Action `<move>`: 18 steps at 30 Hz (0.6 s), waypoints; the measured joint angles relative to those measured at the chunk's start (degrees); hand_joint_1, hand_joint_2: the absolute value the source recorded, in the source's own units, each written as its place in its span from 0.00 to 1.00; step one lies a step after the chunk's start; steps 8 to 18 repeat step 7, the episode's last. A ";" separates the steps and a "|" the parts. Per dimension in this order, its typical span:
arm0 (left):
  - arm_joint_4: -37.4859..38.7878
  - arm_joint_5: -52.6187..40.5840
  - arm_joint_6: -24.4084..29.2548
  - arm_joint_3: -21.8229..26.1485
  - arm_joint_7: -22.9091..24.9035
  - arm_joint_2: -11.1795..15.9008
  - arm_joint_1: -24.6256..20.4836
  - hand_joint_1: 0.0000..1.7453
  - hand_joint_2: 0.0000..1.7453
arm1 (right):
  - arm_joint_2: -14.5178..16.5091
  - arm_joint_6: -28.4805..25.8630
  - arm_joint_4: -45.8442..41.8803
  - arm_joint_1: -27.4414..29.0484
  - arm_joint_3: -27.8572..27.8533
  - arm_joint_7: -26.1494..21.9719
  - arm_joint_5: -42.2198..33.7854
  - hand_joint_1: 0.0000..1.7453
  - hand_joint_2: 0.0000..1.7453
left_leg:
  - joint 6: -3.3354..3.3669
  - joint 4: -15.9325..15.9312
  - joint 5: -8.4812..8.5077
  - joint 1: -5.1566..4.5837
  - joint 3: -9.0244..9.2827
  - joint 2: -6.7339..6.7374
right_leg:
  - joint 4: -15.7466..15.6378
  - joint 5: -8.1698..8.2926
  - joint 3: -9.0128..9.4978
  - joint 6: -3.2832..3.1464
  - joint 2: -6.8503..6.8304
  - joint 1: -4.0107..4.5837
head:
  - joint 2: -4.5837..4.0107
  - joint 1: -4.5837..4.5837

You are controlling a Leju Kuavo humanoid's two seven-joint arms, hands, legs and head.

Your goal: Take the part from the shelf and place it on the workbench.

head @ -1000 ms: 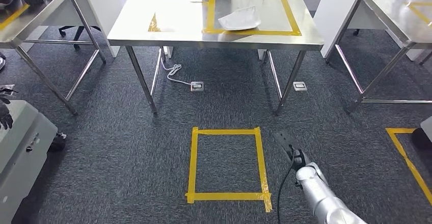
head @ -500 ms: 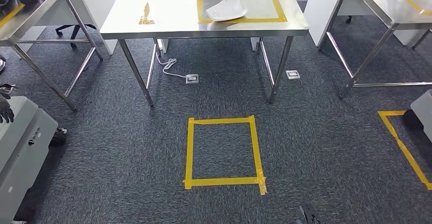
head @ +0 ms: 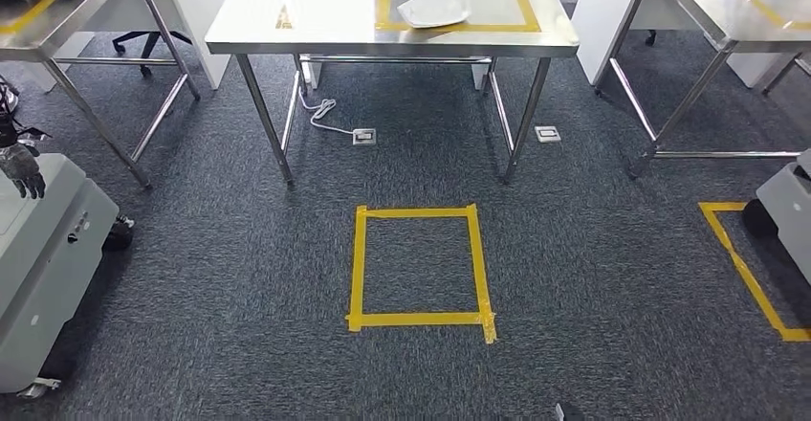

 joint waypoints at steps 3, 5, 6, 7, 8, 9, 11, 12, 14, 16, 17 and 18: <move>-0.01 -0.96 0.00 -0.44 -0.28 0.02 -0.06 0.00 0.75 | 0.79 0.58 0.03 -0.03 -0.40 -1.08 0.08 0.00 1.00 | 0.29 0.32 1.58 -0.14 -2.11 0.24 | 10.63 -6.68 -2.46 0.42 0.03 -0.08 | 0.00 0.08; -0.01 -1.53 0.00 -0.82 -0.62 0.03 -0.14 0.00 1.00 | 1.29 1.39 0.04 0.01 -0.42 -2.11 0.70 0.00 1.00 | 0.18 0.85 2.54 -0.19 -3.75 0.42 | 12.99 -5.40 -1.41 0.40 0.02 -0.08 | 0.00 0.08; -0.01 -1.74 0.00 -0.99 -0.57 0.03 -0.20 0.00 1.00 | 1.51 1.78 0.04 0.00 -0.42 -2.62 1.07 0.00 1.00 | 0.06 1.17 2.89 -0.20 -4.49 0.45 | 10.88 -3.82 0.70 0.24 0.02 -0.07 | 0.00 0.09; -0.01 -1.82 0.00 -1.08 -0.53 0.03 -0.24 0.00 1.00 | 1.59 1.99 0.04 0.01 -0.42 -2.89 1.27 0.00 1.00 | 0.00 1.35 3.06 -0.20 -4.87 0.47 | 9.58 -2.93 1.86 0.16 0.02 -0.07 | 0.00 0.09; -0.01 -1.82 0.00 -1.08 -0.53 0.03 -0.24 0.00 1.00 | 1.59 1.99 0.04 0.01 -0.42 -2.89 1.27 0.00 1.00 | 0.00 1.35 3.06 -0.20 -4.87 0.47 | 9.58 -2.93 1.86 0.16 0.02 -0.07 | 0.00 0.09; -0.01 -1.82 0.00 -1.08 -0.53 0.03 -0.24 0.00 1.00 | 1.59 1.99 0.04 0.01 -0.42 -2.89 1.27 0.00 1.00 | 0.00 1.35 3.06 -0.20 -4.87 0.47 | 9.58 -2.93 1.86 0.16 0.02 -0.07 | 0.00 0.09; -0.01 -1.82 0.00 -1.08 -0.53 0.03 -0.24 0.00 1.00 | 1.59 1.99 0.04 0.01 -0.42 -2.89 1.27 0.00 1.00 | 0.00 1.35 3.06 -0.20 -4.87 0.47 | 9.58 -2.93 1.86 0.16 0.02 -0.07 | 0.00 0.09; -0.01 -1.82 0.00 -1.08 -0.53 0.03 -0.24 0.00 1.00 | 1.59 1.99 0.04 0.01 -0.42 -2.89 1.27 0.00 1.00 | 0.00 1.35 3.06 -0.20 -4.87 0.47 | 9.58 -2.93 1.86 0.16 0.02 -0.07 | 0.00 0.09; -0.01 -1.82 0.00 -1.08 -0.53 0.03 -0.24 0.00 1.00 | 1.59 1.99 0.04 0.01 -0.42 -2.89 1.27 0.00 1.00 | 0.00 1.35 3.06 -0.20 -4.87 0.47 | 9.58 -2.93 1.86 0.16 0.02 -0.07 | 0.00 0.09; -0.01 -1.82 0.00 -1.08 -0.53 0.03 -0.24 0.00 1.00 | 1.59 1.99 0.04 0.01 -0.42 -2.89 1.27 0.00 1.00 | 0.00 1.35 3.06 -0.20 -4.87 0.47 | 9.58 -2.93 1.86 0.16 0.02 -0.07 | 0.00 0.09; -0.01 -1.82 0.00 -1.08 -0.53 0.03 -0.24 0.00 1.00 | 1.59 1.99 0.04 0.01 -0.42 -2.89 1.27 0.00 1.00 | 0.00 1.35 3.06 -0.20 -4.87 0.47 | 9.58 -2.93 1.86 0.16 0.02 -0.07 | 0.00 0.09; -0.01 -1.82 0.00 -1.08 -0.53 0.03 -0.24 0.00 1.00 | 1.59 1.99 0.04 0.01 -0.42 -2.89 1.27 0.00 1.00 | 0.00 1.35 3.06 -0.20 -4.87 0.47 | 9.58 -2.93 1.86 0.16 0.02 -0.07 | 0.00 0.09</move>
